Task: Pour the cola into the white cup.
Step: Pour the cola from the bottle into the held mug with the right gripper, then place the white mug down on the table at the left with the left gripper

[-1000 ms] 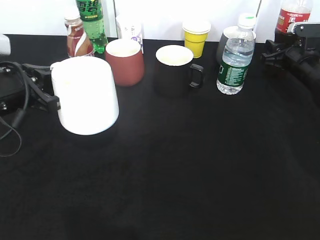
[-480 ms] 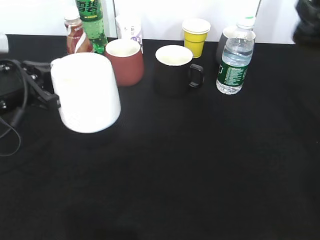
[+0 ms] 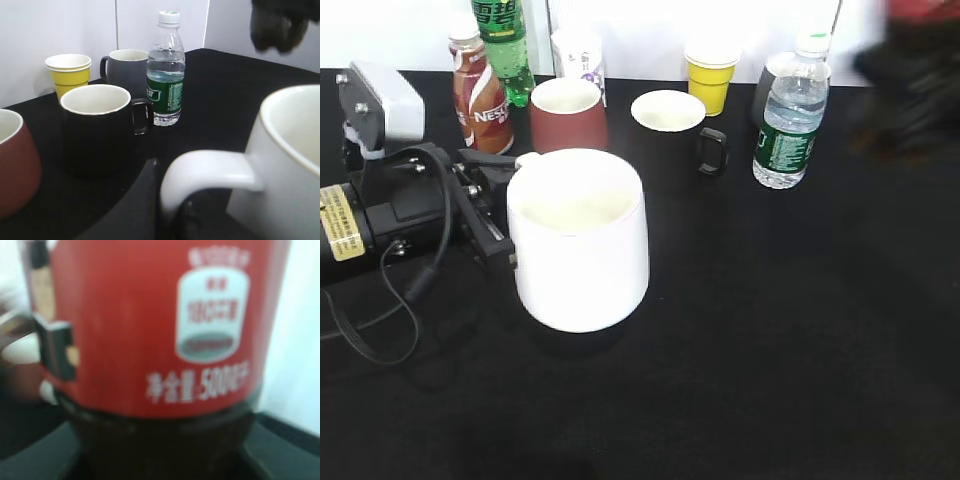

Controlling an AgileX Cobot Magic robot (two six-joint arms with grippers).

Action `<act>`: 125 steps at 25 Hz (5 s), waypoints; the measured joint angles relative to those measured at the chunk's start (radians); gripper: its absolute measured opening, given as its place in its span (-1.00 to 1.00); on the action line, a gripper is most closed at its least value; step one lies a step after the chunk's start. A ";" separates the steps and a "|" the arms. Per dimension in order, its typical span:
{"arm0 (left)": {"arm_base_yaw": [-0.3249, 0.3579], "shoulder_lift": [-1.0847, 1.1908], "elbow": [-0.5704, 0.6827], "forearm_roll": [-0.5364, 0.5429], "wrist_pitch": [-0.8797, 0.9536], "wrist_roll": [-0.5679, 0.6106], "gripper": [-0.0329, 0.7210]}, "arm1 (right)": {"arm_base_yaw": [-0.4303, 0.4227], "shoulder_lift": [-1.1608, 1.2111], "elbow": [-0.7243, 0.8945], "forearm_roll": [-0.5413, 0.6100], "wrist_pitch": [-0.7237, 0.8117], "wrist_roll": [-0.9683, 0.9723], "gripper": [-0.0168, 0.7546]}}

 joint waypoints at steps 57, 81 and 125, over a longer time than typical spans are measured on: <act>0.068 -0.014 0.000 -0.011 -0.065 0.068 -0.82 | 0.228 0.361 -0.270 0.120 -0.292 -1.524 0.04; 0.068 -0.014 0.000 -0.011 -0.056 0.068 -0.82 | 0.228 0.361 -0.271 0.122 -0.294 -1.548 0.04; 0.433 -0.014 0.001 -0.261 0.083 0.108 -0.82 | 0.228 0.361 -0.272 0.131 -0.232 0.006 0.04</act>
